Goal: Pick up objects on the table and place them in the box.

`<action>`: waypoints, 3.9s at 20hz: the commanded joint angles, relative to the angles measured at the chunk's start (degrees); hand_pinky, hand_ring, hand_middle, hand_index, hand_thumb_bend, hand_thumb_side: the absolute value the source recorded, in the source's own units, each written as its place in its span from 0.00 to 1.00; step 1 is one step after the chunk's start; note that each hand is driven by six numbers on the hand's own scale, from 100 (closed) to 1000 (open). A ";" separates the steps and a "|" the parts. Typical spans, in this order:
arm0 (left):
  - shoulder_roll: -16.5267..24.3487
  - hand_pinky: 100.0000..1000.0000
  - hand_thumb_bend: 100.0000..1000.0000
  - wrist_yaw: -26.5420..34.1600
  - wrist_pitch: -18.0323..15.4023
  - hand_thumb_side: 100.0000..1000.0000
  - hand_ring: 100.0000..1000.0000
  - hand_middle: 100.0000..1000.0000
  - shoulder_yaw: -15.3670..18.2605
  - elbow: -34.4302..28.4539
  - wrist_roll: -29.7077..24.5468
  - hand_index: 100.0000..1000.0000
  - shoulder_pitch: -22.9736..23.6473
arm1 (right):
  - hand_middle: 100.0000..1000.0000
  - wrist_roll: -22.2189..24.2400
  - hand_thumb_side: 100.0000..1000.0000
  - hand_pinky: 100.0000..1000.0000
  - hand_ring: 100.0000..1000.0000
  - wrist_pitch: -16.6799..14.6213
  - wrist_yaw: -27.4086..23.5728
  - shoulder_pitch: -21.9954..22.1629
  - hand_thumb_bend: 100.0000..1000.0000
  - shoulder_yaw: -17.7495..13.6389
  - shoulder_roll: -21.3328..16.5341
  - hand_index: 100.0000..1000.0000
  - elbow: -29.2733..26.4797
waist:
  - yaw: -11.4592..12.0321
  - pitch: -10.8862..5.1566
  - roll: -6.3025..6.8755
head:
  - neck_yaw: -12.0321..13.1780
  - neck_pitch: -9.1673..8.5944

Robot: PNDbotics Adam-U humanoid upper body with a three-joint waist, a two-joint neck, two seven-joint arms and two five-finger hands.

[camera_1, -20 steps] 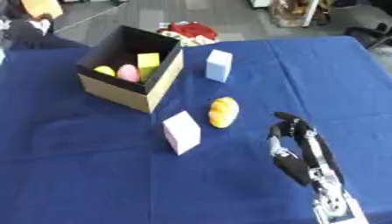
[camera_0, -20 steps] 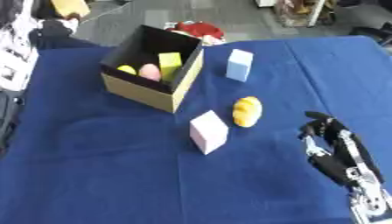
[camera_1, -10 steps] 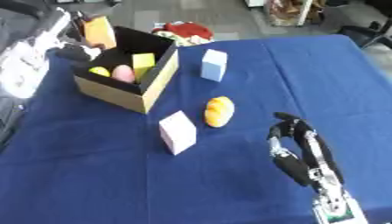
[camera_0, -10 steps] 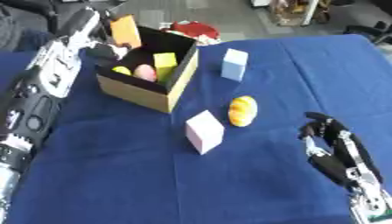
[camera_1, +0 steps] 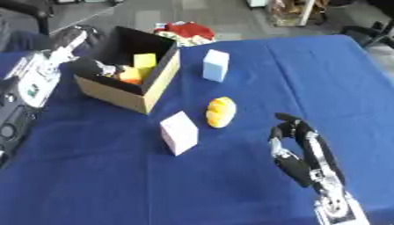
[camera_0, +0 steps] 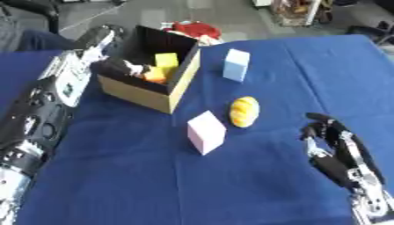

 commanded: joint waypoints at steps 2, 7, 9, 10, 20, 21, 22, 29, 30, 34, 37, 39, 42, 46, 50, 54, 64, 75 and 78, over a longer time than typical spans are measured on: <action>4.65 0.76 0.65 5.78 -0.83 0.53 0.72 0.79 0.42 -7.57 0.39 0.90 -0.32 | 0.52 -0.07 0.23 0.79 0.54 -0.03 0.38 -0.27 0.00 -0.57 -0.66 0.80 -0.74 | 0.43 -0.73 0.01 | -0.48 -0.30; 11.46 0.73 0.58 18.76 0.15 0.45 0.66 0.71 0.73 -20.66 2.53 0.85 3.69 | 0.53 -0.96 0.21 0.79 0.54 0.29 2.17 -2.20 0.00 -1.77 -2.22 0.81 -0.55 | 1.44 -1.51 0.37 | -0.99 0.51; 14.07 0.72 0.55 24.01 0.92 0.42 0.65 0.69 1.25 -26.58 3.52 0.84 6.74 | 0.53 -1.11 0.19 0.79 0.54 0.53 3.15 -4.21 0.00 -2.07 -3.64 0.81 -0.27 | 2.06 -1.91 0.45 | -1.39 0.84; 15.23 0.71 0.54 26.82 1.46 0.42 0.64 0.69 1.63 -29.67 4.05 0.84 8.63 | 0.53 -1.10 0.18 0.79 0.55 0.61 3.73 -5.53 0.00 -2.17 -4.48 0.82 -0.04 | 2.37 -2.08 0.46 | -1.61 0.94; 14.66 0.68 0.43 50.66 5.45 0.43 0.59 0.62 4.03 -51.60 4.35 0.80 31.17 | 0.61 4.87 0.16 0.81 0.61 0.67 6.27 -28.38 0.00 -0.95 -13.92 0.89 14.87 | 6.07 -4.06 0.57 | -6.33 2.49; 13.41 0.68 0.43 51.59 5.51 0.43 0.59 0.62 4.11 -53.11 4.22 0.80 32.98 | 0.64 6.20 0.18 0.82 0.64 1.25 6.49 -31.83 0.00 -1.03 -14.05 0.90 19.13 | 6.73 -4.33 0.80 | -7.07 2.56; 12.13 0.68 0.43 52.10 5.59 0.43 0.59 0.61 4.21 -54.49 4.07 0.80 34.55 | 0.68 7.41 0.19 0.83 0.67 1.62 7.01 -35.13 0.01 -1.35 -13.73 0.91 23.88 | 7.37 -4.57 1.06 | -7.77 2.60; 2.51 0.67 0.41 51.37 6.11 0.47 0.57 0.59 4.10 -58.89 1.28 0.79 43.14 | 0.78 5.53 0.25 0.93 0.81 1.37 18.01 -49.17 0.11 -9.30 -8.01 0.92 52.04 | 13.12 -5.41 1.90 | -14.14 2.63; 1.08 0.67 0.41 51.39 6.19 0.47 0.56 0.58 4.09 -59.01 0.89 0.78 44.07 | 0.80 4.37 0.25 0.94 0.82 1.79 19.86 -50.08 0.13 -10.35 -7.62 0.93 54.77 | 13.98 -5.26 1.80 | -15.29 2.63; -2.90 0.66 0.41 51.60 7.04 0.49 0.56 0.57 3.65 -58.61 -0.27 0.77 46.45 | 0.84 0.88 0.27 0.99 0.87 3.70 26.55 -52.24 0.18 -13.00 -7.86 0.94 61.86 | 17.13 -3.91 1.26 | -19.02 2.63; -4.35 0.66 0.41 50.99 7.31 0.51 0.55 0.57 3.34 -58.25 -1.33 0.77 47.28 | 0.86 -1.33 0.28 1.00 0.89 5.23 28.70 -52.94 0.23 -14.16 -8.99 0.95 64.42 | 18.69 -2.66 0.90 | -20.81 2.06; -4.87 0.66 0.41 50.48 7.48 0.51 0.55 0.57 3.21 -57.95 -2.04 0.77 47.77 | 0.87 -2.28 0.28 1.00 0.90 6.09 29.75 -53.22 0.26 -14.42 -9.57 0.95 65.85 | 19.30 -1.96 0.64 | -21.50 1.54; -5.26 0.66 0.41 49.94 7.53 0.51 0.55 0.57 3.09 -57.80 -2.91 0.77 47.86 | 0.88 -1.28 0.29 1.00 0.91 6.80 31.25 -53.34 0.30 -14.30 -10.04 0.96 67.74 | 19.64 -1.36 0.44 | -21.90 1.01; -5.62 0.66 0.41 49.35 7.46 0.52 0.55 0.57 2.91 -57.77 -3.91 0.77 47.85 | 0.90 0.53 0.28 1.00 0.94 7.59 33.18 -53.22 0.34 -14.24 -10.36 0.97 69.04 | 19.60 -1.01 0.34 | -22.09 0.57; -6.04 0.66 0.41 48.99 7.41 0.52 0.55 0.57 2.85 -57.76 -4.57 0.77 48.01 | 0.89 2.32 0.28 1.00 0.93 7.82 34.48 -53.15 0.35 -14.31 -10.51 0.97 69.85 | 19.51 -0.93 0.30 | -22.02 0.45; -6.25 0.66 0.41 48.87 7.36 0.52 0.55 0.57 2.88 -57.82 -4.78 0.77 48.06 | 0.79 4.17 0.23 1.00 0.88 8.37 36.15 -52.90 0.34 -14.12 -10.56 0.94 70.52 | 19.48 -0.93 0.31 | -22.10 0.32; -6.79 0.66 0.40 48.86 7.39 0.51 0.56 0.57 2.98 -57.87 -4.70 0.77 47.98 | 0.33 -4.33 0.00 0.94 0.63 8.93 37.42 -53.15 0.00 -14.42 -8.66 0.55 62.32 | 19.62 -1.20 0.25 | -22.11 0.37; -7.53 0.66 0.37 49.06 7.46 0.52 0.56 0.57 2.58 -57.86 -5.07 0.77 47.65 | 0.37 2.87 0.00 0.95 0.65 2.48 33.68 -56.81 0.00 -8.08 -0.76 0.59 50.39 | 21.21 -1.65 0.14 | -23.72 0.22; -7.72 0.66 0.35 49.07 7.49 0.53 0.56 0.57 2.45 -57.88 -5.19 0.77 47.59 | 0.40 6.75 0.00 0.96 0.68 2.08 36.21 -56.56 0.00 -7.62 1.22 0.63 51.69 | 21.56 -1.72 0.07 | -24.09 0.15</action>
